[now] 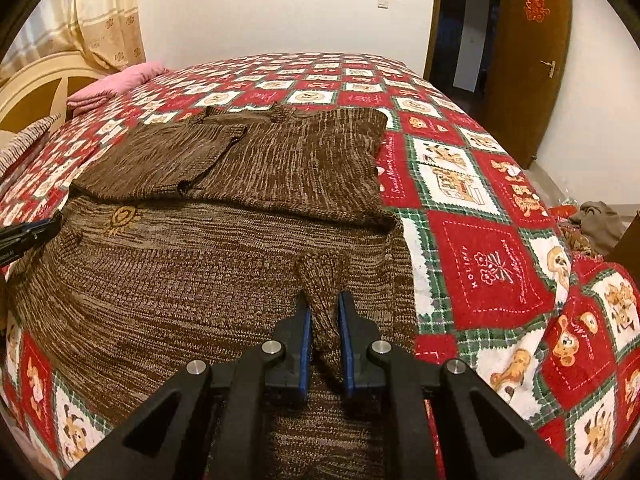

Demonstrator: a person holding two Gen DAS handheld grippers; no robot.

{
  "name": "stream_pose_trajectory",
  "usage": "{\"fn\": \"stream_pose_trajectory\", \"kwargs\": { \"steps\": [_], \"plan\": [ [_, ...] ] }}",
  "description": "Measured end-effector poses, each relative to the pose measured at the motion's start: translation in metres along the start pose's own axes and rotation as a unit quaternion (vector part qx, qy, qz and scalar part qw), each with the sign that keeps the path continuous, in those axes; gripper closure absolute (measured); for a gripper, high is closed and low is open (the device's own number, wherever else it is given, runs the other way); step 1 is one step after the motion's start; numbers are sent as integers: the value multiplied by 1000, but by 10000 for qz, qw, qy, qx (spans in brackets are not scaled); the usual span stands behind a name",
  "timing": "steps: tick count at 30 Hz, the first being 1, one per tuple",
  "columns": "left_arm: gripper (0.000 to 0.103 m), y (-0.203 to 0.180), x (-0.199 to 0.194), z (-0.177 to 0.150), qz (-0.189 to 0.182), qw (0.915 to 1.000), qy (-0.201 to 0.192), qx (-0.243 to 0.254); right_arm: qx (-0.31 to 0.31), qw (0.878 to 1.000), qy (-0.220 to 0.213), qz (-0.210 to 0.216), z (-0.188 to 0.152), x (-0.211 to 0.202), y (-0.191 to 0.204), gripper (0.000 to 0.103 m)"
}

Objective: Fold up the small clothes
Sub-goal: 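Grasp the folded sweater edge with the left gripper while the right gripper grasps the hem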

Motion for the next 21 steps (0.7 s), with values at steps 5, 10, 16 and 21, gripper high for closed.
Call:
{"fn": "stream_pose_trajectory", "kwargs": {
  "steps": [5,10,16,21],
  "plan": [
    [95,-17,-19,2,163,9987,-356,325,128,9997,-203,-65,3,-21,-1,91],
    [99,-29,-38,3,3,9965,-690,480,222,9987,-447,-93,6,-47,-5,90],
    [97,-15,-15,1,19,9990,-236,376,248,9993,-271,-105,2,-37,-5,91],
    [96,-8,1,-2,16,9995,78,292,326,9993,-153,-68,-2,-32,-8,91]
  ]
}}
Point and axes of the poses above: each gripper's, at about its wrist camera, not at the fingertips, and x roughly the way its jaws point, y to its left, z to its top, the point moved 1 cm from there along x, roughly the way its jaws point, and after that the axes turned 14 degrees about -z, right-handed, at the moved point
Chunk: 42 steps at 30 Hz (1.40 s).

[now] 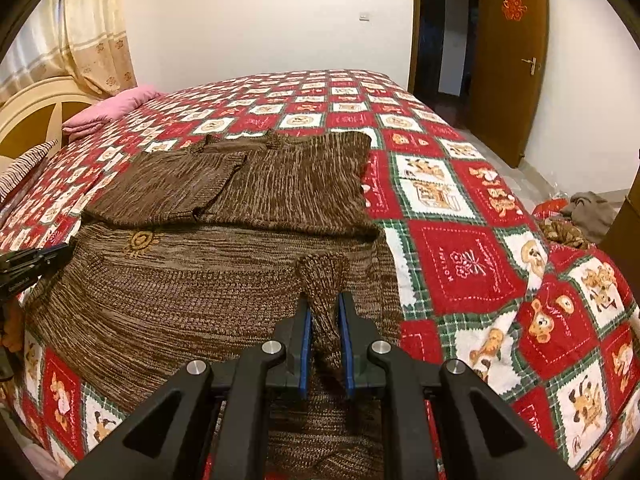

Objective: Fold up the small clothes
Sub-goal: 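Grasp the folded sweater edge with the left gripper while the right gripper grasps the hem, then lift the held sweater edge with both grippers and fold it over the other half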

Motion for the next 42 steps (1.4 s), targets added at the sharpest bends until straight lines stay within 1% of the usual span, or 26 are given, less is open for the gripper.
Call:
{"fn": "stream_pose_trajectory", "kwargs": {
  "steps": [4,5,6,8,13,14,16,17,19,23,26,30,31,35,36,39,42],
  "plan": [
    [95,0,2,1,4,10000,29,25,-10,10000,79,1,-2,4,1,91],
    [93,1,2,1,8,10000,36,14,-4,9999,100,10,-3,5,1,90],
    [87,1,2,1,1,10000,42,-4,-2,9999,108,16,-3,7,1,90],
    [79,1,3,1,-4,10000,88,-26,5,9999,131,14,-4,8,1,90],
    [76,-1,5,0,17,9999,123,3,27,9999,152,26,-5,8,0,90],
    [76,-1,5,0,22,9999,112,11,26,9999,154,33,-5,8,-1,90],
    [81,-1,4,-1,37,10000,74,6,36,9999,161,39,-5,9,-1,90],
    [89,-1,4,-1,33,10000,52,-20,36,9998,169,39,-5,9,-1,90],
    [93,5,1,-2,-54,9999,-10,-159,43,9998,186,39,-6,10,-1,90],
    [95,15,-3,-5,-292,9981,-142,-521,82,9997,227,24,-10,12,0,90],
    [97,17,-8,-5,-360,9966,-218,-712,89,9998,200,-18,-10,9,-1,90],
    [98,17,-24,-3,-474,9942,-463,-846,158,9998,-84,-116,-1,-10,-6,91],
    [99,16,-27,-2,-468,9940,-517,-838,209,9994,-215,-153,3,-18,-8,91],
    [99,15,-35,3,-428,9928,-686,-878,262,9982,-481,-248,13,-33,-10,91],
    [99,15,-35,5,-408,9928,-707,-873,238,9981,-515,-259,15,-34,-8,91],
    [99,12,-33,12,-284,9943,-679,-765,67,9976,-586,-371,20,-32,-3,95],
    [99,12,-31,19,-196,9948,-655,-756,20,9972,-610,-429,29,-30,-3,96]
  ]
}}
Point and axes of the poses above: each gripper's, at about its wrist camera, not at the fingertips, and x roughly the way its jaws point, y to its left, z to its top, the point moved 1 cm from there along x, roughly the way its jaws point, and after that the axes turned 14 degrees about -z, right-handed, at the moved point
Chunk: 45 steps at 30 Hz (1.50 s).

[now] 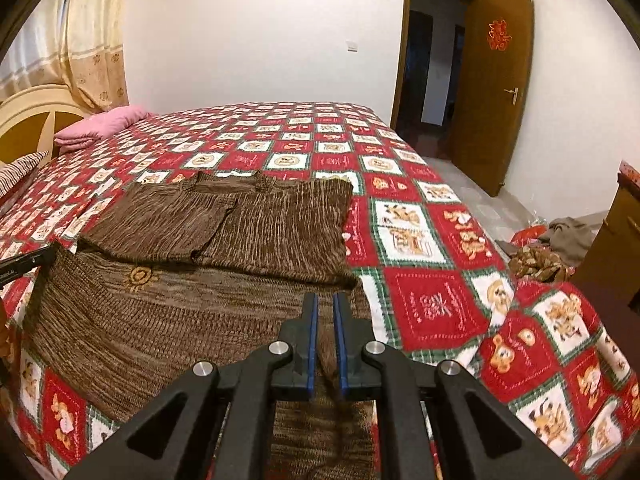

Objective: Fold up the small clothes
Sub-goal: 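Lift the held sweater edge with both grippers and fold it over the other half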

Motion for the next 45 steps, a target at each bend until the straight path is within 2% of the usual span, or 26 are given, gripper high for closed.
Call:
{"fn": "stream_pose_trajectory", "kwargs": {
  "steps": [2,5,11,12,13,15,17,20,22,23,24,25,26,27,30,33,36,40,45],
  "plan": [
    [99,2,-1,3,27,10000,0,-81,6,9999,79,127,4,4,-2,96],
    [99,3,-5,2,-29,9999,-74,-131,160,9977,346,557,5,10,-10,96],
    [99,-3,-10,0,-160,9996,-179,-127,521,9868,875,1261,-15,28,-18,93],
    [99,-3,-10,0,-154,9996,-179,-121,487,9865,919,1266,-17,30,-15,83],
    [99,-3,-9,0,-147,9997,-175,-128,414,9871,1000,1180,-21,36,-12,61],
    [99,-3,-9,0,-118,9997,-156,-143,382,9879,1036,1085,-25,41,-11,45],
    [99,-2,-8,-1,-87,9998,-126,-132,344,9884,1081,1010,-26,44,-10,45],
    [99,-2,-4,-3,-46,9999,-54,-91,4,9944,832,657,-27,47,-5,45],
    [99,-2,0,-4,-57,9999,-6,-105,-207,9958,792,399,-27,54,-1,46],
    [99,-1,2,-5,-65,9999,32,-118,-325,9949,898,340,-29,61,3,50],
    [99,-1,4,-6,-72,9998,93,-138,-393,9936,1010,327,-30,67,4,73],
    [99,-1,7,-8,-70,9997,161,-149,-392,9929,1060,377,-30,71,5,88],
    [99,-2,9,-9,-60,9997,203,-135,-375,9937,1000,328,-28,68,4,89],
    [99,-3,10,-11,-39,9997,237,-108,-407,9941,966,274,-26,66,5,98],
    [99,-1,6,-8,20,9997,174,-155,-274,9979,523,256,-12,39,-1,98],
    [100,7,-5,8,-25,9991,-83,-410,-111,9996,62,264,12,14,-8,98],
    [100,7,-9,23,25,9990,-259,-376,-109,9993,-287,192,35,2,-7,98],
    [100,14,-9,44,101,9981,-406,-442,-251,9979,-600,-25,58,2,4,98],
    [100,34,2,72,261,9956,-556,-707,-258,9970,-720,-147,85,24,9,98]
  ]
}}
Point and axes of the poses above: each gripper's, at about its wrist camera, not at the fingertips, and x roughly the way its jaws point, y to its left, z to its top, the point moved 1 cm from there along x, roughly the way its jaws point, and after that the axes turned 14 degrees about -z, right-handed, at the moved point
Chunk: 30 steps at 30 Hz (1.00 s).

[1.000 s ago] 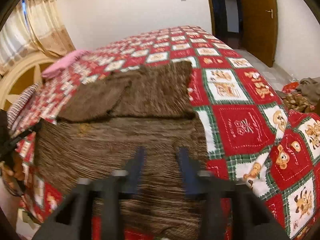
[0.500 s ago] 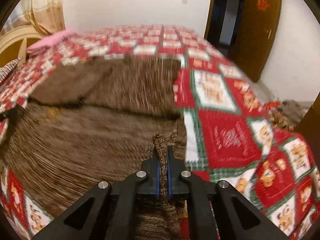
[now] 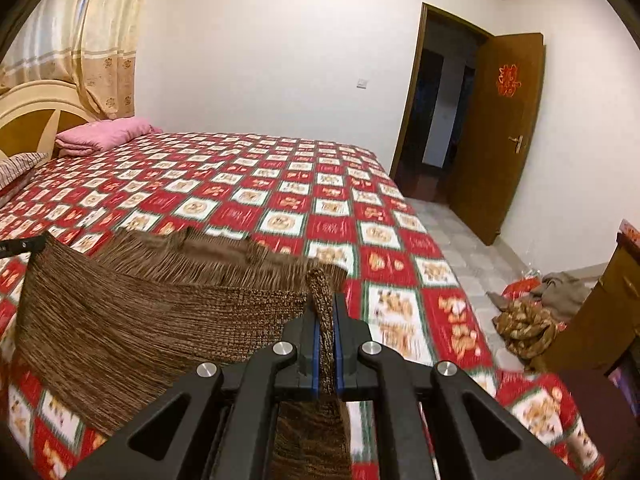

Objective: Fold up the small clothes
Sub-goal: 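Lift the held sweater edge with both grippers and fold it over the other half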

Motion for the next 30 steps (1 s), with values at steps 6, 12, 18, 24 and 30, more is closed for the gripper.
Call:
{"fn": "stream_pose_trajectory", "kwargs": {
  "steps": [6,12,18,24,30],
  "plan": [
    [100,12,23,28,118,9998,-114,-91,-8,9999,-60,-161,25,40,4,98],
    [100,26,61,60,251,9994,-145,-197,-76,9996,-16,-270,50,96,15,98],
    [100,44,114,77,527,9982,-81,-283,-51,9986,183,-500,47,164,33,98],
    [100,63,156,57,947,9940,381,-399,-66,9972,585,-469,21,208,42,98],
    [97,70,166,52,1119,9900,638,-570,-295,9942,969,-360,16,228,52,98]
  ]
}}
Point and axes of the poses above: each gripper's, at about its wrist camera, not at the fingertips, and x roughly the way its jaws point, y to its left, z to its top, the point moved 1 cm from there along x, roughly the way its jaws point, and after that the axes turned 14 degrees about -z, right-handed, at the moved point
